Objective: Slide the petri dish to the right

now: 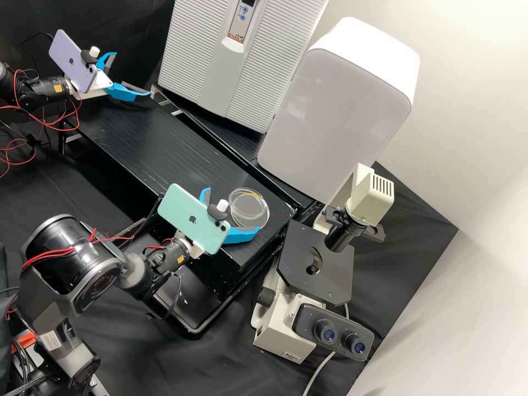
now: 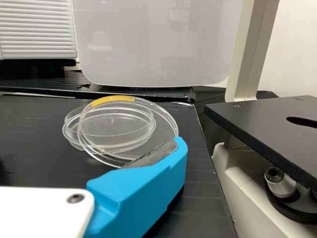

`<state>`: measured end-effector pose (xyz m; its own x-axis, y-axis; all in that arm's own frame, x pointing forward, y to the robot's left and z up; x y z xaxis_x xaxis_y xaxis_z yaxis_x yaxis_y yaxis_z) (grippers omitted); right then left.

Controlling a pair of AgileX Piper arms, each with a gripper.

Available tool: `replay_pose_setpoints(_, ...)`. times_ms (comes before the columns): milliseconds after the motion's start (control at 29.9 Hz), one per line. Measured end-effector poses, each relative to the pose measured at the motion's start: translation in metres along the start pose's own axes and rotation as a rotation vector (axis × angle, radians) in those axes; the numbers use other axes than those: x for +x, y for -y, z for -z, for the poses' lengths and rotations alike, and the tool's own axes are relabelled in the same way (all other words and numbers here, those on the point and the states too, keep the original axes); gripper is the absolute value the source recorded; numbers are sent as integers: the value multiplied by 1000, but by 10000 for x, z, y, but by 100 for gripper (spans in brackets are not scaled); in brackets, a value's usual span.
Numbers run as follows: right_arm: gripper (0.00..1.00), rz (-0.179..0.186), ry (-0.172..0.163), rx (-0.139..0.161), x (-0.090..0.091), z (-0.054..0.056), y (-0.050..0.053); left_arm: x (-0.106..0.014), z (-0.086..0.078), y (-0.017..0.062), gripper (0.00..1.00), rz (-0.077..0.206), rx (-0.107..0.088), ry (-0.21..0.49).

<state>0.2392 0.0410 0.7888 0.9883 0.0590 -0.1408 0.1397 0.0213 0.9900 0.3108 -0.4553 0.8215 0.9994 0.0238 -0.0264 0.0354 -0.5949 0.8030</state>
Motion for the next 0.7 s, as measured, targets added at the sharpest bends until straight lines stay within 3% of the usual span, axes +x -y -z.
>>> replay_pose_setpoints(33, 100, 0, 3, -1, 1, -8, -3, 0, 0, 0, 100, 0, 0, 0)
replay_pose_setpoints(67, 0, 0, 5, 2, 3, -15, -3, 0, 0, 0, 100, 0, 0, 0)
replay_pose_setpoints(703, 0, -12, 16, 21, 73, -37, -49, 0, 0, 0, 100, 0, 0, 0)
